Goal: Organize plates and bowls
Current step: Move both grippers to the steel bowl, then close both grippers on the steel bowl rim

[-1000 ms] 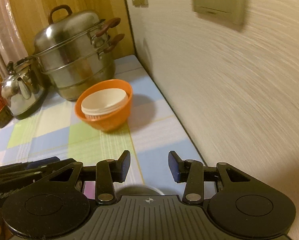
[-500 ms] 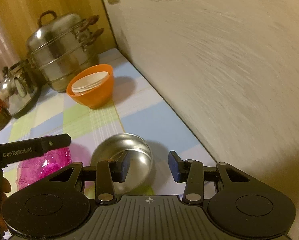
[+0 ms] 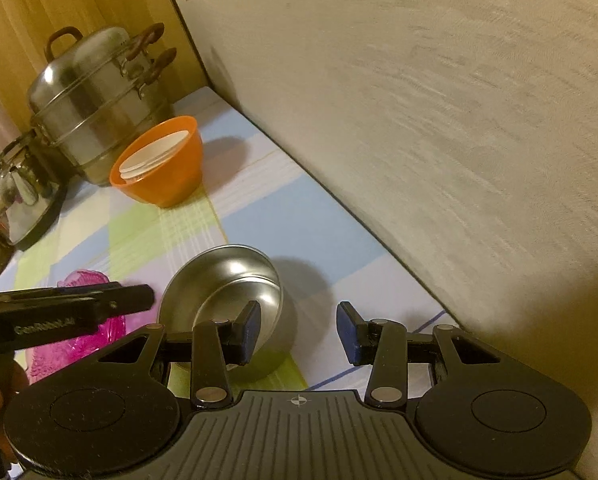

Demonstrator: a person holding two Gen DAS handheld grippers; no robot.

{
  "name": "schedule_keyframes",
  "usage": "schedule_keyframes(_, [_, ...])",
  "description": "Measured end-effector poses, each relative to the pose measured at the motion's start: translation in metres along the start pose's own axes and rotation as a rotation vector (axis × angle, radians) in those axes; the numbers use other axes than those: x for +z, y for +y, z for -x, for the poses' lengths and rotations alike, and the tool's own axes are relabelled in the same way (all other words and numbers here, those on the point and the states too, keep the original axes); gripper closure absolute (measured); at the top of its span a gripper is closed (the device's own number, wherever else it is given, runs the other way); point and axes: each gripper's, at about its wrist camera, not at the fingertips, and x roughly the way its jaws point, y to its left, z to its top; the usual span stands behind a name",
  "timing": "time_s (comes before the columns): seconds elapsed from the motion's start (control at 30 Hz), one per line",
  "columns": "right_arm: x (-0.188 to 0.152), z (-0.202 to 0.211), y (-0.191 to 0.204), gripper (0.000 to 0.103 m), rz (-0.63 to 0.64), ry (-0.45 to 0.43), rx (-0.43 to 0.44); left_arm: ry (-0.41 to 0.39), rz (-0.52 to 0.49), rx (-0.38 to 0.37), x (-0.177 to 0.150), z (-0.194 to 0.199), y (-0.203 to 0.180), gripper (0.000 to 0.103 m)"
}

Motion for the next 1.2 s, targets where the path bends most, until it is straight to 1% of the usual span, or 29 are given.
schedule_keyframes(0.13, [0.001, -0.010, -0.001, 0.061, -0.013, 0.017, 0.002, 0.026, -0.046, -0.005, 0.003, -0.013, -0.005, 0.064])
schedule_keyframes(0.23, [0.000, -0.017, -0.002, 0.061, -0.025, 0.034, 0.002, 0.040, -0.062, -0.007, 0.005, -0.021, -0.007, 0.065])
schedule_keyframes(0.8, [-0.006, -0.044, 0.000, 0.062, -0.062, 0.092, 0.007, 0.087, -0.097, 0.016, 0.007, -0.044, -0.008, 0.083])
schedule_keyframes(0.93, [-0.007, -0.049, 0.001, 0.068, -0.072, 0.106, 0.014, 0.093, -0.103, 0.021, 0.007, -0.048, -0.006, 0.086])
schedule_keyframes(1.0, [-0.007, -0.051, 0.002, 0.071, -0.077, 0.109, 0.015, 0.097, -0.105, 0.022, 0.007, -0.050, -0.005, 0.089])
schedule_keyframes(1.07, [-0.007, -0.053, 0.003, 0.076, -0.084, 0.112, 0.017, 0.102, -0.109, 0.025, 0.007, -0.052, -0.005, 0.091])
schedule_keyframes(1.2, [-0.006, -0.056, 0.005, 0.082, -0.093, 0.120, 0.024, 0.110, -0.117, 0.034, 0.006, -0.055, -0.006, 0.093])
